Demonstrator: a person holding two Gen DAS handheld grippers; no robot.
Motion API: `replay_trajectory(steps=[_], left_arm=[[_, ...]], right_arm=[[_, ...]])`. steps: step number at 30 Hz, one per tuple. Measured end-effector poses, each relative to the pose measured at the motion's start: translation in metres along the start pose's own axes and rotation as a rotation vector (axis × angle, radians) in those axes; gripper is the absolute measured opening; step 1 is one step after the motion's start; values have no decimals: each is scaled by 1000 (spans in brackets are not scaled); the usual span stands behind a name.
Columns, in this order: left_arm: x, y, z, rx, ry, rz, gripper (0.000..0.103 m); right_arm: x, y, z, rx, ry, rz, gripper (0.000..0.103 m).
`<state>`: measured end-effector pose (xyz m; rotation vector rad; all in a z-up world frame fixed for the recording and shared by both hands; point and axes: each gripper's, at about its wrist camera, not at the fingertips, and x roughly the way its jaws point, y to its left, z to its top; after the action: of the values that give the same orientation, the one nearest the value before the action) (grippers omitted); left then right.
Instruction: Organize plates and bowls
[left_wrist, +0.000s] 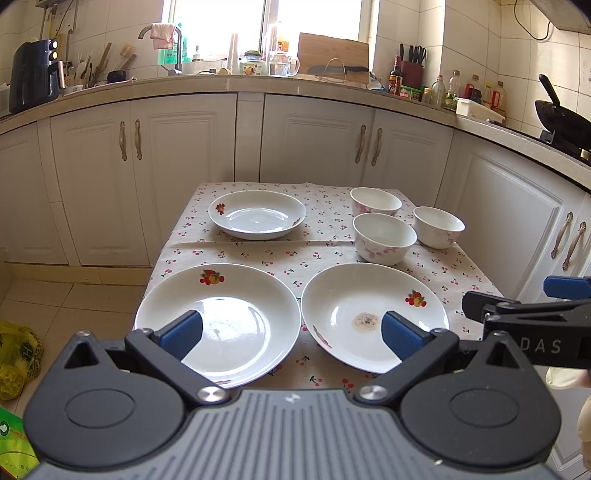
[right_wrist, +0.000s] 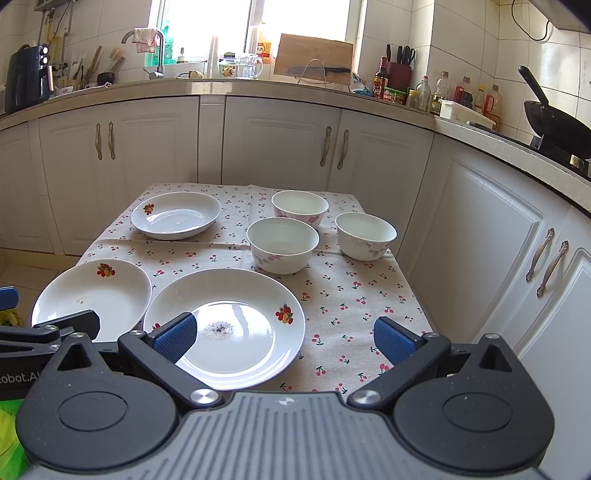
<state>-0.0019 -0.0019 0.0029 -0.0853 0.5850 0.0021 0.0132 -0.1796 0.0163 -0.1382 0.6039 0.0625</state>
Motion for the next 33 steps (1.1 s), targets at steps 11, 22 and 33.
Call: replay_trajectory(steps=[11,22,33], left_arm=[[-1,-1,1,1,-2,2,102],[-1,0,1,1,-2,1,102],[-1,0,0,1,-2,2,102]], right_arm=[[0,-1,0,-1,-3,-3,103],[0,-1,0,-3,-4,-7,103],[-1,-2,0,-4,-4,-9,103]])
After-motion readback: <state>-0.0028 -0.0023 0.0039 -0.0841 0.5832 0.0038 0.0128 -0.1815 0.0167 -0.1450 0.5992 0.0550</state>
